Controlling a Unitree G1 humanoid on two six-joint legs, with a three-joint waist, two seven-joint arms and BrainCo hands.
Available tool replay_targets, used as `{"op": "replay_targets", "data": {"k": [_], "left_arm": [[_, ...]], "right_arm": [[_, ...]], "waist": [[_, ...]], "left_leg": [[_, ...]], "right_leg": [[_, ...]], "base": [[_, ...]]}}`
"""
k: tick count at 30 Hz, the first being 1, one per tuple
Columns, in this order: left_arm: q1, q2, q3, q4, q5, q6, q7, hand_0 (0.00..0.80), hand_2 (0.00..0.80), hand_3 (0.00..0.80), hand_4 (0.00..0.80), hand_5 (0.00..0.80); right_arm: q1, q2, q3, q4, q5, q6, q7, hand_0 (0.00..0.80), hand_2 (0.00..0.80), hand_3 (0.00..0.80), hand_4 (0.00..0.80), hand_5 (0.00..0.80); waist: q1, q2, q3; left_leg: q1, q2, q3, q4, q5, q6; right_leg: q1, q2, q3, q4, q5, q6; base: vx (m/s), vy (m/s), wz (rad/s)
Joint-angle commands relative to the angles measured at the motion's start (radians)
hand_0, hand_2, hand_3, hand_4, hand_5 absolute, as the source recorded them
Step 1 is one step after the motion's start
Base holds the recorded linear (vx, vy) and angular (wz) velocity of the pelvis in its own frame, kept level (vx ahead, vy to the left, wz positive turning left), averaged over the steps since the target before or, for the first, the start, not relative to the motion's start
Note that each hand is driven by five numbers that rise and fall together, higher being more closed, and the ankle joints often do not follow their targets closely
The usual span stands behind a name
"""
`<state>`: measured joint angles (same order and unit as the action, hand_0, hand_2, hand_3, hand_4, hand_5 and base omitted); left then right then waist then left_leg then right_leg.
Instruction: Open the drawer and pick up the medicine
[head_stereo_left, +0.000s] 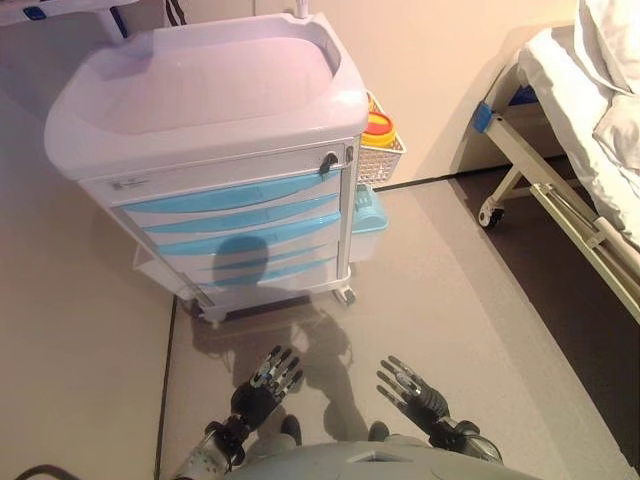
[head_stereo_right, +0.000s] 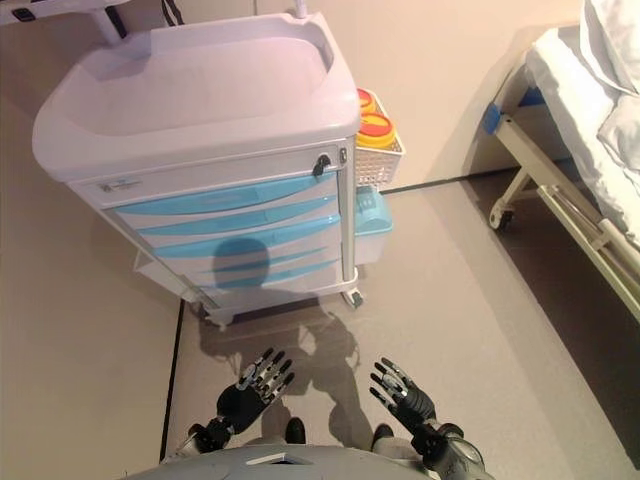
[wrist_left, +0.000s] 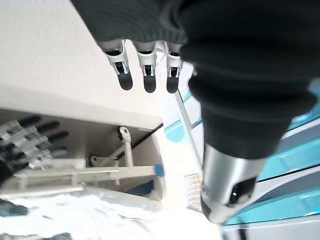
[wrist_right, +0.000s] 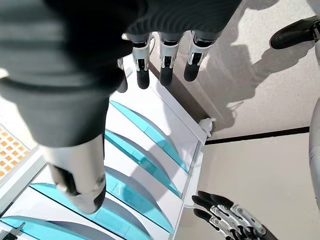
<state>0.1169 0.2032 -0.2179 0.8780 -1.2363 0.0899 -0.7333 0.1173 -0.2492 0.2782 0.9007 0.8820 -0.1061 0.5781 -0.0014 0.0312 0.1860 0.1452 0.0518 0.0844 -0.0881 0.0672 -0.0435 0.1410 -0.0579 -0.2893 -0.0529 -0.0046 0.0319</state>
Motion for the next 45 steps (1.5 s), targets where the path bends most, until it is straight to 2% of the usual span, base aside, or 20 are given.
{"op": "replay_targets", "data": {"k": [1, 7, 12, 18, 28, 36, 38, 39, 45], "left_arm": [[-0.068, -0.046, 0.045, 0.036, -0.097, 0.035, -0.038, 0.000, 0.000, 0.000, 0.000, 0.000], [-0.137, -0.078, 0.082, 0.059, -0.234, 0.075, -0.076, 0.000, 0.000, 0.000, 0.000, 0.000], [-0.198, -0.090, 0.116, 0.042, -0.318, 0.083, -0.102, 0.000, 0.000, 0.000, 0.000, 0.000], [-0.270, -0.089, 0.126, -0.002, -0.375, 0.047, -0.106, 0.000, 0.000, 0.000, 0.000, 0.000], [-0.397, -0.080, 0.161, -0.033, -0.516, -0.021, -0.163, 0.000, 0.000, 0.000, 0.000, 0.000], [-0.527, -0.018, 0.209, -0.043, -0.566, -0.117, -0.198, 0.000, 0.000, 0.000, 0.000, 0.000], [-0.562, 0.011, 0.223, -0.040, -0.579, -0.123, -0.193, 0.000, 0.000, 0.000, 0.000, 0.000], [-0.582, 0.027, 0.229, -0.035, -0.586, -0.129, -0.193, 0.000, 0.000, 0.000, 0.000, 0.000], [-0.695, 0.106, 0.268, 0.007, -0.664, -0.135, -0.189, 0.000, 0.000, 0.000, 0.000, 0.000]], "right_arm": [[-0.042, 0.021, 0.002, -0.010, 0.004, -0.016, 0.034, 0.000, 0.000, 0.000, 0.000, 0.000], [-0.059, 0.017, 0.007, -0.028, 0.006, -0.032, 0.029, 0.000, 0.000, 0.000, 0.000, 0.000], [-0.065, 0.019, 0.025, -0.074, -0.011, -0.042, 0.015, 0.000, 0.000, 0.000, 0.000, 0.000], [-0.069, 0.013, 0.044, -0.132, -0.023, -0.042, -0.002, 0.000, 0.000, 0.000, 0.000, 0.000], [-0.097, -0.005, 0.083, -0.170, -0.045, -0.026, -0.014, 0.000, 0.000, 0.000, 0.000, 0.000], [-0.100, -0.028, 0.109, -0.185, -0.040, -0.016, -0.002, 0.000, 0.000, 0.000, 0.000, 0.000], [-0.100, -0.035, 0.119, -0.191, -0.037, -0.015, -0.002, 0.000, 0.000, 0.000, 0.000, 0.000], [-0.100, -0.040, 0.123, -0.194, -0.038, -0.014, -0.001, 0.000, 0.000, 0.000, 0.000, 0.000], [-0.096, -0.055, 0.142, -0.185, -0.029, -0.025, 0.017, 0.000, 0.000, 0.000, 0.000, 0.000]], "waist": [[0.000, -0.020, 0.022], [-0.012, -0.034, 0.098], [-0.017, -0.060, 0.183], [-0.032, -0.076, 0.247], [-0.061, -0.111, 0.303], [-0.088, -0.138, 0.327], [-0.093, -0.143, 0.331], [-0.096, -0.143, 0.330], [-0.113, -0.157, 0.333]], "left_leg": [[-0.068, -0.041, -0.030, 0.001, -0.061, 0.003], [-0.146, -0.049, -0.029, 0.086, -0.084, 0.019], [-0.264, -0.068, -0.013, 0.246, -0.132, 0.038], [-0.359, -0.073, 0.009, 0.333, -0.153, 0.059], [-0.466, -0.069, 0.031, 0.453, -0.190, 0.073], [-0.521, -0.046, 0.060, 0.514, -0.211, 0.081], [-0.531, -0.041, 0.066, 0.524, -0.215, 0.082], [-0.528, -0.041, 0.061, 0.537, -0.246, 0.078], [-0.552, -0.030, 0.075, 0.565, -0.267, 0.083]], "right_leg": [[-0.053, -0.009, 0.031, 0.111, -0.077, 0.043], [-0.148, -0.025, 0.061, 0.183, -0.082, 0.036], [-0.258, -0.044, 0.090, 0.302, -0.100, 0.035], [-0.388, -0.057, 0.130, 0.430, -0.118, 0.043], [-0.484, -0.054, 0.176, 0.480, -0.105, 0.047], [-0.541, -0.041, 0.199, 0.508, -0.097, 0.049], [-0.551, -0.039, 0.203, 0.510, -0.094, 0.049], [-0.549, -0.037, 0.211, 0.521, -0.118, 0.056], [-0.572, -0.031, 0.221, 0.530, -0.114, 0.058]], "base": [[0.052, 0.065, -0.06], [-0.009, 0.083, -0.07], [-0.017, 0.080, -0.12], [-0.005, 0.090, -0.15], [0.016, 0.044, -0.08], [0.016, 0.037, -0.07], [0.058, 0.045, -0.07], [0.096, 0.051, -0.05], [0.036, 0.026, -0.10]]}}
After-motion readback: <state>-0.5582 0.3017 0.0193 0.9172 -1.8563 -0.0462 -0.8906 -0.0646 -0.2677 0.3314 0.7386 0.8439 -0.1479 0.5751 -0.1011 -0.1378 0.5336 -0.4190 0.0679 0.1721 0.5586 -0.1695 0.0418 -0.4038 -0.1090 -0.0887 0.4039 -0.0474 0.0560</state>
